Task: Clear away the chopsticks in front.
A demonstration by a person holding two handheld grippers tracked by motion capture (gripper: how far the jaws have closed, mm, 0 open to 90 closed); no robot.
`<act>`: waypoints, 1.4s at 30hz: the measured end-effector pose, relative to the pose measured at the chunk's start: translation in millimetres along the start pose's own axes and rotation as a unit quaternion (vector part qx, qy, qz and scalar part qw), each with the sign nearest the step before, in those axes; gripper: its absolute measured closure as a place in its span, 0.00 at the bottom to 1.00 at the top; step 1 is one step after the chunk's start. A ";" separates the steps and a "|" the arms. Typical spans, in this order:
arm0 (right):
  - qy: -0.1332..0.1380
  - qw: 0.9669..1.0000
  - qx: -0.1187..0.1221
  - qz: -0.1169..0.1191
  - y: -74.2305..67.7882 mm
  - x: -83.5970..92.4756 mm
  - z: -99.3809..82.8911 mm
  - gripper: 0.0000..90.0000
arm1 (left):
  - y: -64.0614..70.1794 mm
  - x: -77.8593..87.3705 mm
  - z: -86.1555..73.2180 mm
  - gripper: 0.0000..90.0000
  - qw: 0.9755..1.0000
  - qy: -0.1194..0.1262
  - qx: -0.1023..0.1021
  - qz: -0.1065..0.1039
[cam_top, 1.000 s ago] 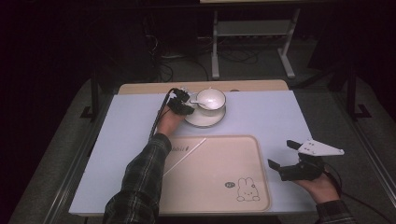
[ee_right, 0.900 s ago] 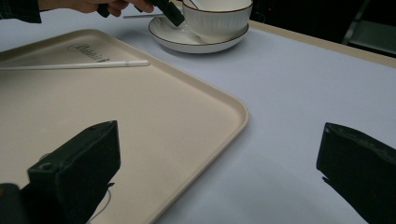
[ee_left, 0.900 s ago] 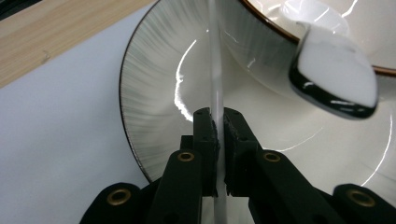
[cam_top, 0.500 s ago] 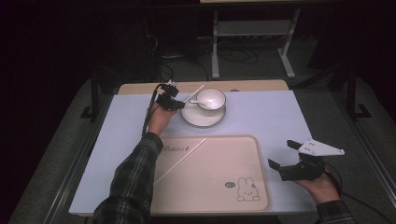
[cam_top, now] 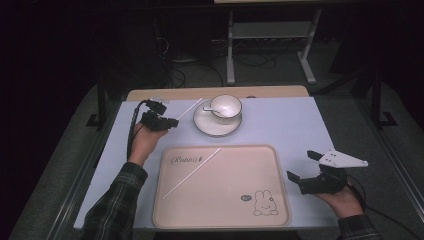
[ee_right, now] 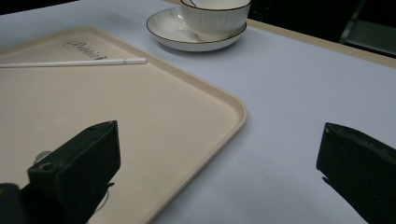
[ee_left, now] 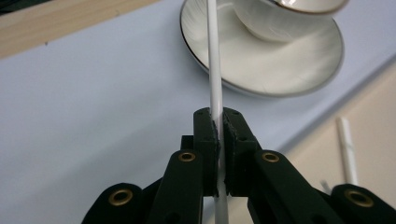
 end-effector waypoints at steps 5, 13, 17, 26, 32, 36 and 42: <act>-0.001 1.000 0.001 0.000 -0.5 0.0 0.0 0.00 | 11.6 13.3 -27.6 0.94 1.000 -0.001 -0.003 -0.002; -0.001 1.000 0.002 0.000 -1.9 -0.6 0.0 0.00 | 36.8 26.1 -75.4 0.94 1.000 0.003 -0.001 -0.020; -0.001 1.000 0.003 0.000 -1.9 -1.1 0.1 0.00 | 55.3 28.9 -99.6 0.94 0.999 0.005 0.004 -0.038; -0.001 1.000 0.004 0.000 -2.7 -1.9 1.0 0.00 | 100.7 28.5 -124.4 0.94 0.998 0.004 -0.010 -0.066; -0.005 1.000 0.011 0.001 -3.7 -4.4 1.1 0.00 | 118.0 7.8 -119.1 0.94 0.997 -0.014 -0.025 -0.071; -0.005 1.000 0.011 0.001 -3.6 -4.1 1.2 0.00 | 124.0 -7.5 -114.6 0.94 0.997 -0.029 -0.037 -0.062; -0.004 1.000 0.009 0.002 -3.4 -3.6 1.0 0.00 | 127.1 -17.8 -116.1 0.94 0.997 -0.049 -0.050 -0.044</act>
Point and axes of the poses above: each handheld gripper's, and its own axes: x roughly backward along the jaws, z roughly out of its top, y roughly to its right, the point moved 9 cm from there along -x, roughly forward along the jaws, and after that the axes turned 11 degrees about -y, right-handed, at the moved point
